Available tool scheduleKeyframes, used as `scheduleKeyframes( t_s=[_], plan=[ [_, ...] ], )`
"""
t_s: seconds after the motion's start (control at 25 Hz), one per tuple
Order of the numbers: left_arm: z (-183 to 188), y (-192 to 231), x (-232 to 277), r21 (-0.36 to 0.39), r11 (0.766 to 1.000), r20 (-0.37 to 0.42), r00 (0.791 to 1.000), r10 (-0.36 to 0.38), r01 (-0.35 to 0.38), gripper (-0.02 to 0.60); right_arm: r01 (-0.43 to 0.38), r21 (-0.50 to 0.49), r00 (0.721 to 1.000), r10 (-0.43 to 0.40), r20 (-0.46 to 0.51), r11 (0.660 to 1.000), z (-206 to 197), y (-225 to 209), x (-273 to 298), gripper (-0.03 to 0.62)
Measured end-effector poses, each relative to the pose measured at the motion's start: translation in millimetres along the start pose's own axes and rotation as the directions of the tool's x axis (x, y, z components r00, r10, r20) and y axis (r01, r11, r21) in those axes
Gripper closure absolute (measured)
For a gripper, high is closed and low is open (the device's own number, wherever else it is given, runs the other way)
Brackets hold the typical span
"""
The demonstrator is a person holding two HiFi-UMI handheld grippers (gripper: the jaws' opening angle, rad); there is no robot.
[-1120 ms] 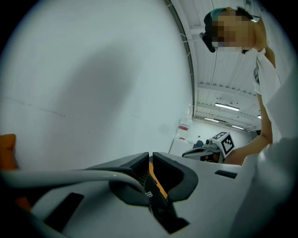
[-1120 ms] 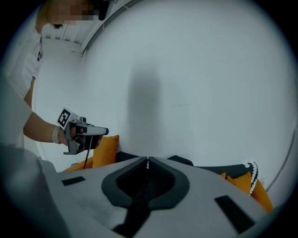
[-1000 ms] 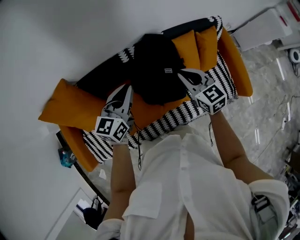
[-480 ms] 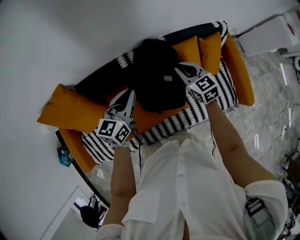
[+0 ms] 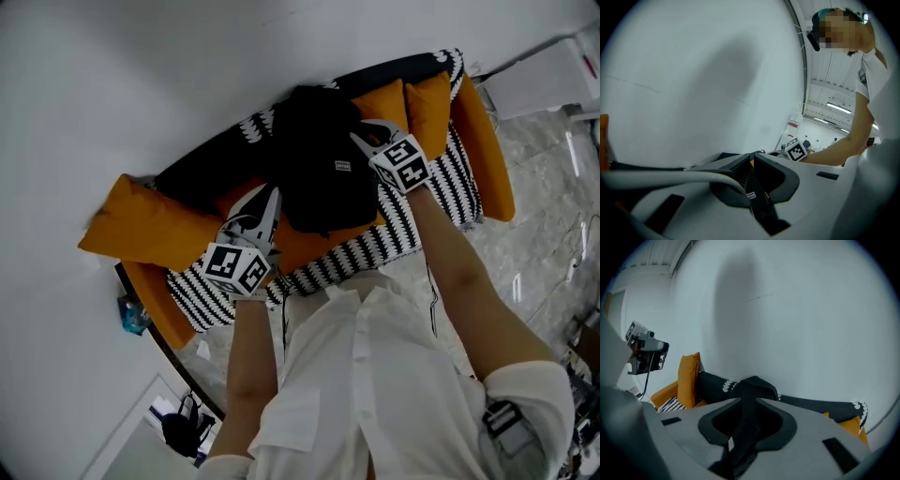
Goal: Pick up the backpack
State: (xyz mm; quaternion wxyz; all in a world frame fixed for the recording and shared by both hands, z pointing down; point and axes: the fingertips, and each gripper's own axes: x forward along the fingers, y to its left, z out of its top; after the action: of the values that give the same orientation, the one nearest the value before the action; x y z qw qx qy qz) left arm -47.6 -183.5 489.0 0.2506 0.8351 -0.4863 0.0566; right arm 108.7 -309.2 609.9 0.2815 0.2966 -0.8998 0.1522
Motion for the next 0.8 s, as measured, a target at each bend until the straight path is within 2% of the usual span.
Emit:
scheduleKeyframes(
  t_s=[0.24, 0.56, 0.8],
  plan=[
    [-1.9, 1.4, 5.3, -0.01, 1.0, -0.004, 1.0, -0.005, 0.005, 0.537, 0.019, 0.013, 0.998, -0.019, -0.056, 1.0, -5.5, -16.0, 28.0, 0.464],
    [-1.4, 3.4, 13.4, -0.015, 1.0, -0.008, 1.0, -0.009, 0.009, 0.537, 0.074, 0.023, 0.994, -0.071, -0.084, 0.997, -2.5, -41.6, 54.3, 0.447],
    [-2.8, 2.6, 16.2, -0.02, 1.0, -0.012, 1.0, -0.013, 0.013, 0.537, 0.069, 0.029, 0.988, -0.065, -0.139, 0.997, -7.9, -53.0, 72.7, 0.417]
  ],
)
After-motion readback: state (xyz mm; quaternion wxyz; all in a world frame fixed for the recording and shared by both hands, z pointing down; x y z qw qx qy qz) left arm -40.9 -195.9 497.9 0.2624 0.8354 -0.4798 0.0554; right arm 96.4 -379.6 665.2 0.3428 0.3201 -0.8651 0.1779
